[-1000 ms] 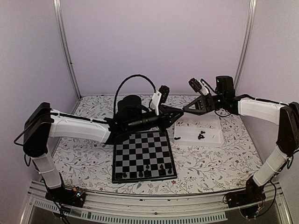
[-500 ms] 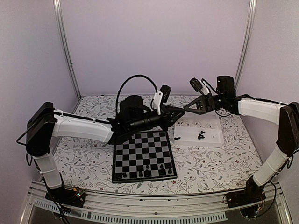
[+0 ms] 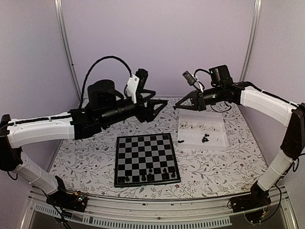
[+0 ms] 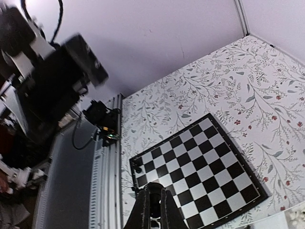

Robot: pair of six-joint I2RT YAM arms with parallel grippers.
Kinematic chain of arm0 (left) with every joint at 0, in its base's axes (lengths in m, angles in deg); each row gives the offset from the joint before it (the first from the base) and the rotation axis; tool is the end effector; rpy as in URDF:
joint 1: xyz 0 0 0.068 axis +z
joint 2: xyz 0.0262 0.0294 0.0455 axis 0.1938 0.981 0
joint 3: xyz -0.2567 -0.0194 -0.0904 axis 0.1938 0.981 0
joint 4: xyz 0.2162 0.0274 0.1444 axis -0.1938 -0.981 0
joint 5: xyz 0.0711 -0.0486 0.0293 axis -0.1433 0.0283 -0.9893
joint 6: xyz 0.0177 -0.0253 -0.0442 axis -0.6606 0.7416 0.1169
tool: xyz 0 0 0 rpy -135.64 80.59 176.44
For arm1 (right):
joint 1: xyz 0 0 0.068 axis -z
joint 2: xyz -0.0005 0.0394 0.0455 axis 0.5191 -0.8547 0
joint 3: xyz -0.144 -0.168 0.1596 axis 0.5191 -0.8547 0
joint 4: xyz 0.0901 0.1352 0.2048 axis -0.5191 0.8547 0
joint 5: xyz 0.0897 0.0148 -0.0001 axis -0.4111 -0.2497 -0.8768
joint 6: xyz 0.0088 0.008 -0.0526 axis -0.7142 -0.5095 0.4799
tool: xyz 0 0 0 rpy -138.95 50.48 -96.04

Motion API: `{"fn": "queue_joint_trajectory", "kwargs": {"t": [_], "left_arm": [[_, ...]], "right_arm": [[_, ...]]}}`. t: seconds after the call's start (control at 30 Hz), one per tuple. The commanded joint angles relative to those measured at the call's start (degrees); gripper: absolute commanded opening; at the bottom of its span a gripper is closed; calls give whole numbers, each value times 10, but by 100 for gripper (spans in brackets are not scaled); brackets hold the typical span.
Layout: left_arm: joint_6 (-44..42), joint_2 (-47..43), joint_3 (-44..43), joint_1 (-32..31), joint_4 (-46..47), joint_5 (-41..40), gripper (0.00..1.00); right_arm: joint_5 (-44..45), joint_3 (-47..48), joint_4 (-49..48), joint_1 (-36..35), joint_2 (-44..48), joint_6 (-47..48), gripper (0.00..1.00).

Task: Set up the chess pieces on the board
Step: Place the chess piece on the chessboard.

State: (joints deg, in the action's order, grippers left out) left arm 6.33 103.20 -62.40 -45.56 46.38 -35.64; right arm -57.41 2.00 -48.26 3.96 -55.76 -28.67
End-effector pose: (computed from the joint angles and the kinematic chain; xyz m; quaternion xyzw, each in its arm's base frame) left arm 0.1908 -0.2923 0.3445 0.3061 0.6564 -0.3749 0.5787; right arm 0.3067 0.1934 0.3281 -0.4214 0.6770 0.5272 0.2935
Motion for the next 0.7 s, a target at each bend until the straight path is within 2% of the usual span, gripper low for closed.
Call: {"fn": "queue_joint_trajectory", "kwargs": {"t": [0.0,0.07,0.3,0.5,0.67], "left_arm": [[-57,-30,18,79,-128,-100,79],[-64,-23,32,119,-139,-130,80],[-44,-31,35,196,-156,-95,78],[-33,-61,50,202,-152,-129,78],[-61,-93,54,203,-152,-208,79]], "right_arm": [[212,59,132,-107,-32,183,0],[265,82,150,-149,-54,216,0],[372,144,210,-265,-149,276,0],[440,222,245,-340,-238,292,0],[466,313,287,-376,-333,284,0]]}}
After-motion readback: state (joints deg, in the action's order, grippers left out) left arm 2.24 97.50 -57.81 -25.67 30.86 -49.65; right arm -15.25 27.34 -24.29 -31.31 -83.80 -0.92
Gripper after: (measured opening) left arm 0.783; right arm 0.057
